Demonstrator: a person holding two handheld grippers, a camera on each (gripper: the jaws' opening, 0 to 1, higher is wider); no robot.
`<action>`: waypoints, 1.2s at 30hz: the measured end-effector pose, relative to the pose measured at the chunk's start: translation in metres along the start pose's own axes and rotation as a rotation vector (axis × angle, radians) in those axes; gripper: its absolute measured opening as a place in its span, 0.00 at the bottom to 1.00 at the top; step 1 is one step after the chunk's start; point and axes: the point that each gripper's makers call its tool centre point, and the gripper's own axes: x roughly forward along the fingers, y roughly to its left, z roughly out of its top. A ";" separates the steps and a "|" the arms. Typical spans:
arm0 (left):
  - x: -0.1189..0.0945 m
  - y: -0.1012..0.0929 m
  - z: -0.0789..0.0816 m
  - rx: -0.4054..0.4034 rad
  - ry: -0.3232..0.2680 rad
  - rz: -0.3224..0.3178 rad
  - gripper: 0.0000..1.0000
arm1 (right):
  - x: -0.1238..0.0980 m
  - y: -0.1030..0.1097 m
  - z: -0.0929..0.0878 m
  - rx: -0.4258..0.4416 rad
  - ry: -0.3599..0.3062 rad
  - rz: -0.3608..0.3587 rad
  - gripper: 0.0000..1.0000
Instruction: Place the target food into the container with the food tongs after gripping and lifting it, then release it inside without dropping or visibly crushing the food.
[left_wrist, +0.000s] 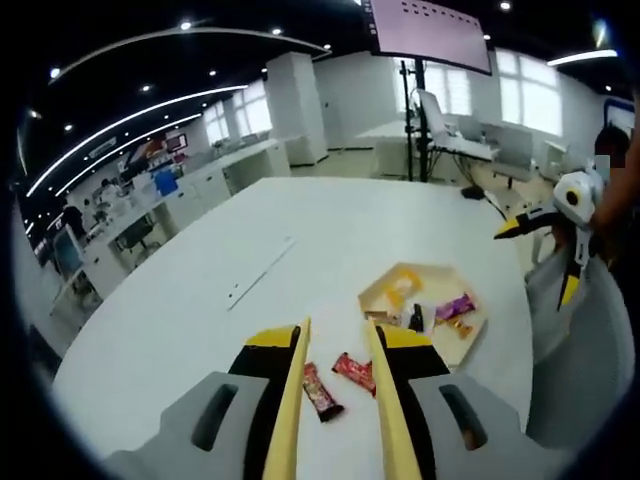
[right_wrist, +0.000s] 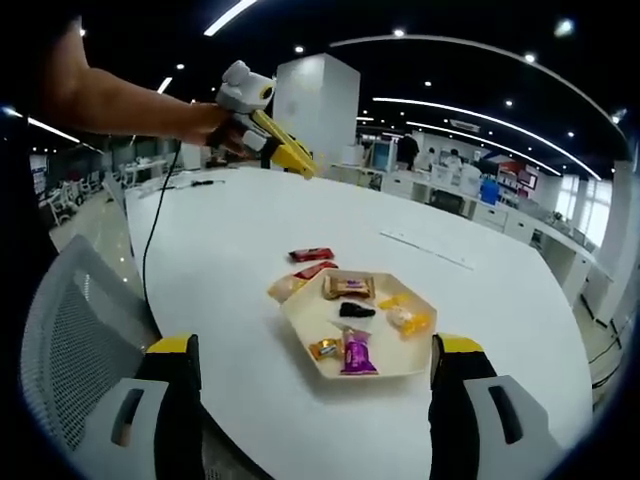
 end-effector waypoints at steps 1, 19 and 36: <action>0.000 0.002 -0.005 -0.010 0.006 0.005 0.26 | 0.000 0.000 0.001 0.002 -0.007 0.002 0.94; 0.032 0.012 -0.077 -0.101 0.092 0.127 0.26 | -0.002 -0.002 0.003 0.031 -0.019 0.005 0.94; 0.077 0.019 -0.142 -0.187 0.230 0.197 0.27 | -0.001 -0.002 0.003 0.063 -0.026 0.013 0.95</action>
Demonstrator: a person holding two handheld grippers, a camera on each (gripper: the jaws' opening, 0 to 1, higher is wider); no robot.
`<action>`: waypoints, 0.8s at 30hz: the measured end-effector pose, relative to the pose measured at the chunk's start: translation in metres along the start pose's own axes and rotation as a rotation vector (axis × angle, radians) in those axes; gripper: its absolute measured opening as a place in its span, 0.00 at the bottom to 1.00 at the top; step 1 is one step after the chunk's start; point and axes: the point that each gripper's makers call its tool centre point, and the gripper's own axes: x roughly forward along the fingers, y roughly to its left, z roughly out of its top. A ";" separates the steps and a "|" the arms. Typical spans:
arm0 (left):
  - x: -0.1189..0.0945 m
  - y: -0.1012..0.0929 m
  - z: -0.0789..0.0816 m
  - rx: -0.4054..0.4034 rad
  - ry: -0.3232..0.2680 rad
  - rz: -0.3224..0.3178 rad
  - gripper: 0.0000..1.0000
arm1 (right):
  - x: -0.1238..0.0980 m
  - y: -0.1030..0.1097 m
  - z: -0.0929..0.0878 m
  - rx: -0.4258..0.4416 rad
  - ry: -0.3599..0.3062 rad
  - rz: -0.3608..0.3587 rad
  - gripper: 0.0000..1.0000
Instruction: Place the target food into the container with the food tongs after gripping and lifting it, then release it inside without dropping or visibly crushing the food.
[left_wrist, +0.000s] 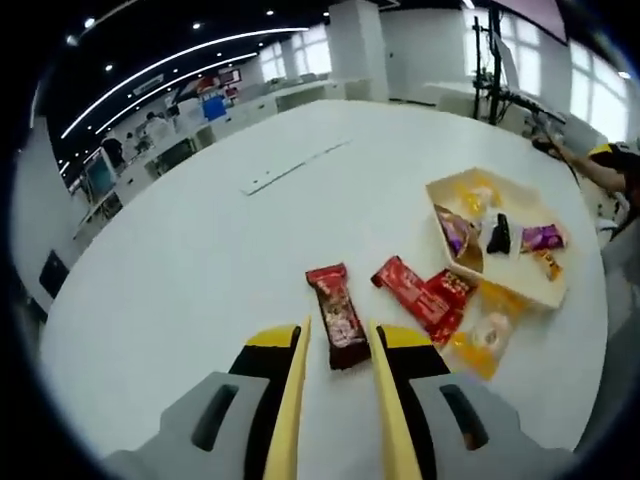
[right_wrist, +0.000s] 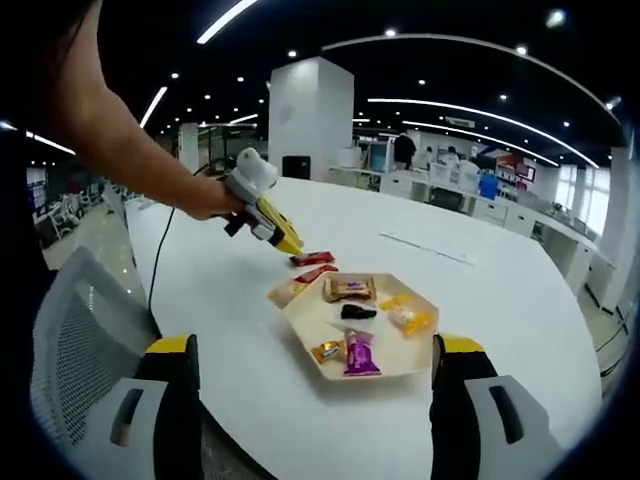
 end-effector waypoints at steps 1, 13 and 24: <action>0.001 0.000 0.001 -0.008 -0.005 0.000 0.27 | -0.001 -0.001 0.001 0.004 -0.004 -0.001 0.95; 0.015 -0.001 -0.002 -0.008 0.045 -0.021 0.25 | 0.001 0.001 -0.003 -0.007 0.019 0.002 0.94; 0.015 -0.008 -0.003 -0.003 0.095 -0.046 0.20 | 0.002 0.003 -0.005 -0.020 0.033 0.006 0.93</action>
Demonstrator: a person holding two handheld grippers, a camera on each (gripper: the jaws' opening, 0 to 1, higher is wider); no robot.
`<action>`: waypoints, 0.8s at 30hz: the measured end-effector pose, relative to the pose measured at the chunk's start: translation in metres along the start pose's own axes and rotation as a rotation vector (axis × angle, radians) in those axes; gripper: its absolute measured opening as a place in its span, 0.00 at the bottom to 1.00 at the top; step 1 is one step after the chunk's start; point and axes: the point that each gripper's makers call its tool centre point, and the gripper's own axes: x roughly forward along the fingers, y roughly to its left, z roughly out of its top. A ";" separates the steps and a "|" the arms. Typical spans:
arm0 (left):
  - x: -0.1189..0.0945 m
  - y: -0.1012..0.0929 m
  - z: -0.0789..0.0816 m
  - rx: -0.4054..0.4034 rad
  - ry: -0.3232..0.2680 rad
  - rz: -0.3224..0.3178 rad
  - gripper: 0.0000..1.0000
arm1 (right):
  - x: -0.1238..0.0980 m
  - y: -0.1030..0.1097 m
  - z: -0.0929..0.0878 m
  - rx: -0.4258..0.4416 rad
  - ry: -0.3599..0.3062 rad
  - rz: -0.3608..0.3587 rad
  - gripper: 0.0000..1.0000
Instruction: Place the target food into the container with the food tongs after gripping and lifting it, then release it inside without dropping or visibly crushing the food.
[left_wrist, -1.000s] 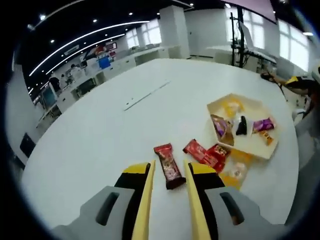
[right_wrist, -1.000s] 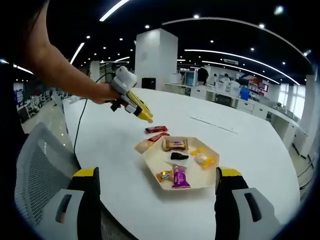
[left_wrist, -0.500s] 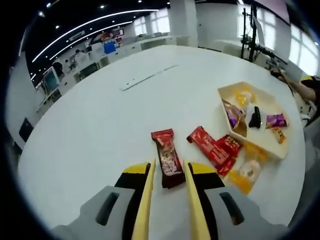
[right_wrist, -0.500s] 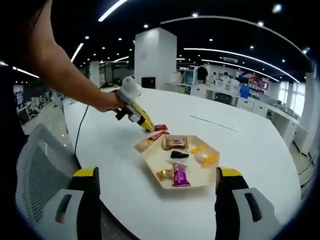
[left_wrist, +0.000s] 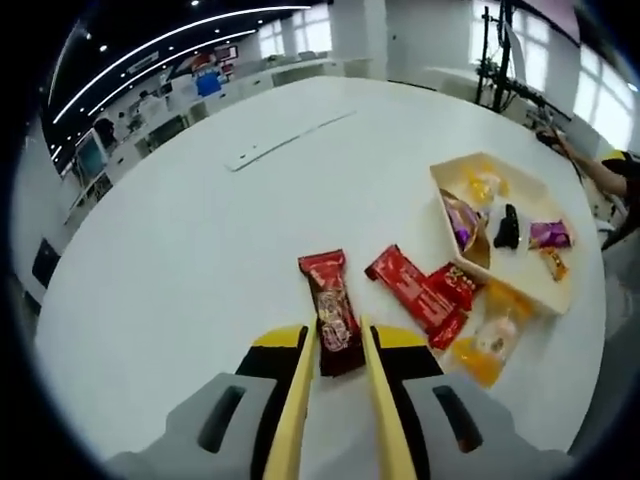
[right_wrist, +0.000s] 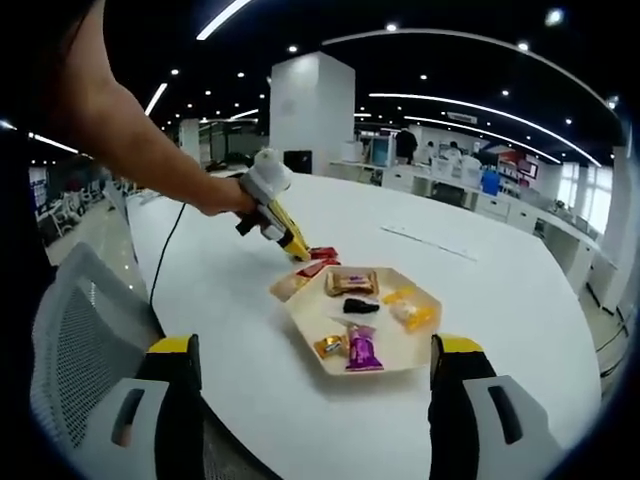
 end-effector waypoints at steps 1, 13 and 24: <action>-0.001 -0.001 0.000 0.003 0.002 0.000 0.20 | 0.000 -0.001 0.000 0.001 0.000 -0.005 0.93; -0.011 -0.003 -0.002 0.019 -0.002 -0.044 0.20 | -0.001 -0.006 0.000 0.013 0.002 -0.019 0.93; -0.030 -0.006 0.028 0.038 -0.066 -0.055 0.20 | -0.001 -0.005 -0.001 -0.001 0.006 -0.020 0.93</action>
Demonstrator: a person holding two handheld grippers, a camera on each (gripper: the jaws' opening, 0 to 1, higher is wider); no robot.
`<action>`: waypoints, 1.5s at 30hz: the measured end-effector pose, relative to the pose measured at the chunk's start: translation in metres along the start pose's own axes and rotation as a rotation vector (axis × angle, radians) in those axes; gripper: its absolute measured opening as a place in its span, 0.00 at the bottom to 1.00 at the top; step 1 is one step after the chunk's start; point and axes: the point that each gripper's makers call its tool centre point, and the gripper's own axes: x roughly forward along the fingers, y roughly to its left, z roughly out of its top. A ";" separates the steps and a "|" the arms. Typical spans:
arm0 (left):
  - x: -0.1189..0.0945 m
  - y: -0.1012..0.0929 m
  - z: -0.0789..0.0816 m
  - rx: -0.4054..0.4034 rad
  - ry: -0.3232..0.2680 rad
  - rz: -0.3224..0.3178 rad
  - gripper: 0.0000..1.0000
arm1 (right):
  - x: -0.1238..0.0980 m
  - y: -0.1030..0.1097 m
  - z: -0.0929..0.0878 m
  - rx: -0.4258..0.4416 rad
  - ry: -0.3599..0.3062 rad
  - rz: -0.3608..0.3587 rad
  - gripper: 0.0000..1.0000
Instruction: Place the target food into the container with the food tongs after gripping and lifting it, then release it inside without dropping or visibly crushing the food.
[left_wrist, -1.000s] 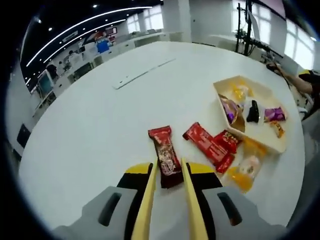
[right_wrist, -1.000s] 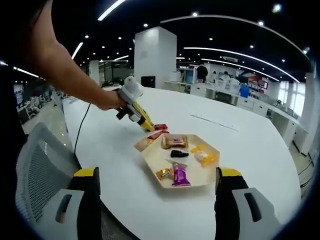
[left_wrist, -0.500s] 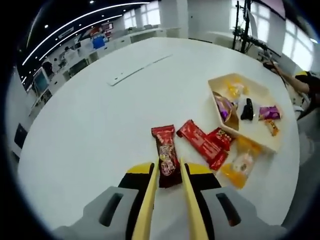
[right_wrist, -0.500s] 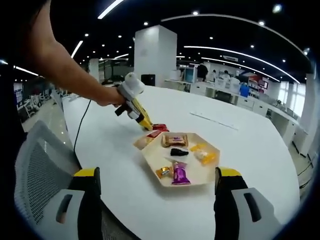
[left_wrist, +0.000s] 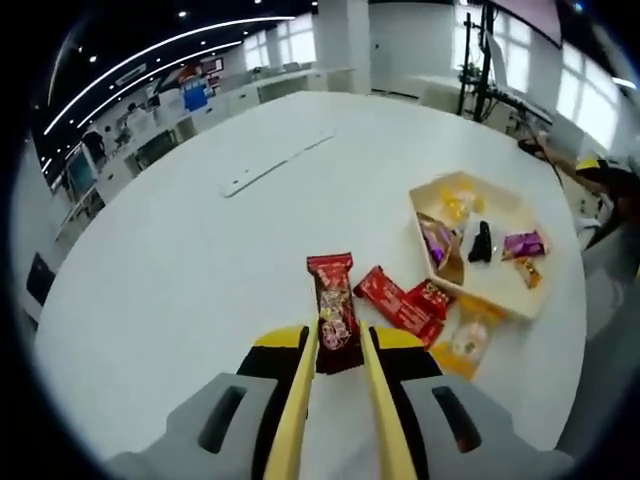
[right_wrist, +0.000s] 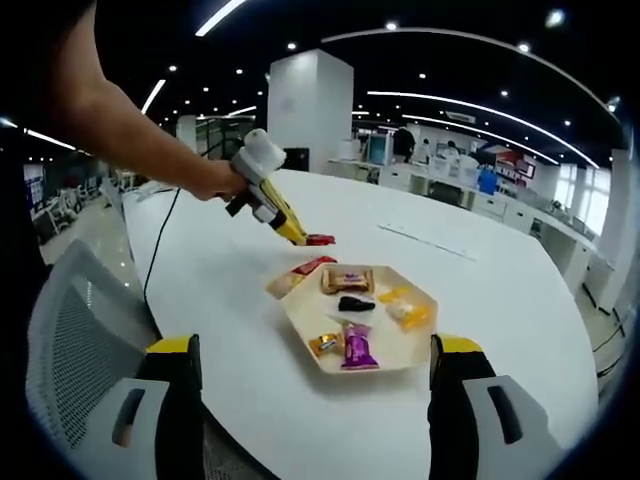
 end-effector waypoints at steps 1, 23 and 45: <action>-0.003 -0.003 0.005 0.005 -0.007 -0.008 0.20 | 0.000 0.000 0.000 0.002 -0.001 0.001 0.93; -0.051 -0.012 0.054 0.063 -0.053 -0.075 0.19 | -0.003 -0.003 0.004 -0.012 -0.021 -0.022 0.93; -0.123 -0.001 0.131 0.159 -0.114 -0.137 0.20 | -0.003 -0.003 0.006 -0.001 -0.028 -0.027 0.93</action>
